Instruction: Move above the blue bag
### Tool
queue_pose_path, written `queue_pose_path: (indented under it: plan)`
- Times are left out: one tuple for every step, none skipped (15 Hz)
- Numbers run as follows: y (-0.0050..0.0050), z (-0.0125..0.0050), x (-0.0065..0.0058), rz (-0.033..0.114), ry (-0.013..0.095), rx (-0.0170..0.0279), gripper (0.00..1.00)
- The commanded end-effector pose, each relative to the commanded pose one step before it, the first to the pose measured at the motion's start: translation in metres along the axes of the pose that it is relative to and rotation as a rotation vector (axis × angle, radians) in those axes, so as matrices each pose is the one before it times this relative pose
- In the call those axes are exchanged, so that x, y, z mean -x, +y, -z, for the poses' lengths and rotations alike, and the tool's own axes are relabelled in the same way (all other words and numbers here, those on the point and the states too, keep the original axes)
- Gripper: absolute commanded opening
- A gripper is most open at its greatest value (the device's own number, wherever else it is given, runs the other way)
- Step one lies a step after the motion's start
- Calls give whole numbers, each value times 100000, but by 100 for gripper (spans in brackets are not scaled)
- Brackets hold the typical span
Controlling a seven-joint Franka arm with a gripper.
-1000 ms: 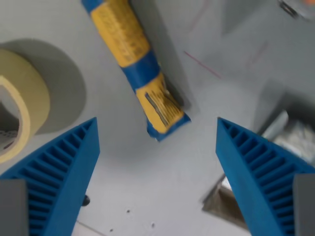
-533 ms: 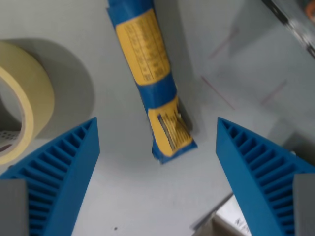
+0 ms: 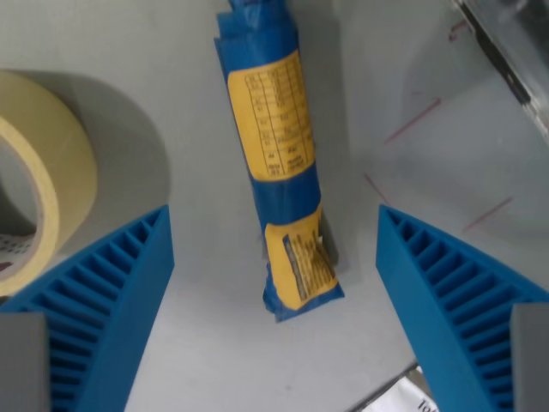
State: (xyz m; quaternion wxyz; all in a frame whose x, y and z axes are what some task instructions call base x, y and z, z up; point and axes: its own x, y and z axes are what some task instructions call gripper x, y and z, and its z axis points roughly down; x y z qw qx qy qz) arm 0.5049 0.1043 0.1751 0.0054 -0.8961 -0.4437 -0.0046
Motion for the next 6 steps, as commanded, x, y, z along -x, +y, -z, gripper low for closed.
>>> queue_pose_path:
  plan:
    - [448,-267,-858,9325,824,-1397,100]
    - [37,-45,-74,-968,-237,-123,100]
    - [34,-31,-66,-647,-144,-53,100]
    - [30,-20,-56,-528,-93,-4,100]
    - [25,-15,-43,-475,-170,-53,100]
    - [18,-14,-28,-430,-190,-66,100]
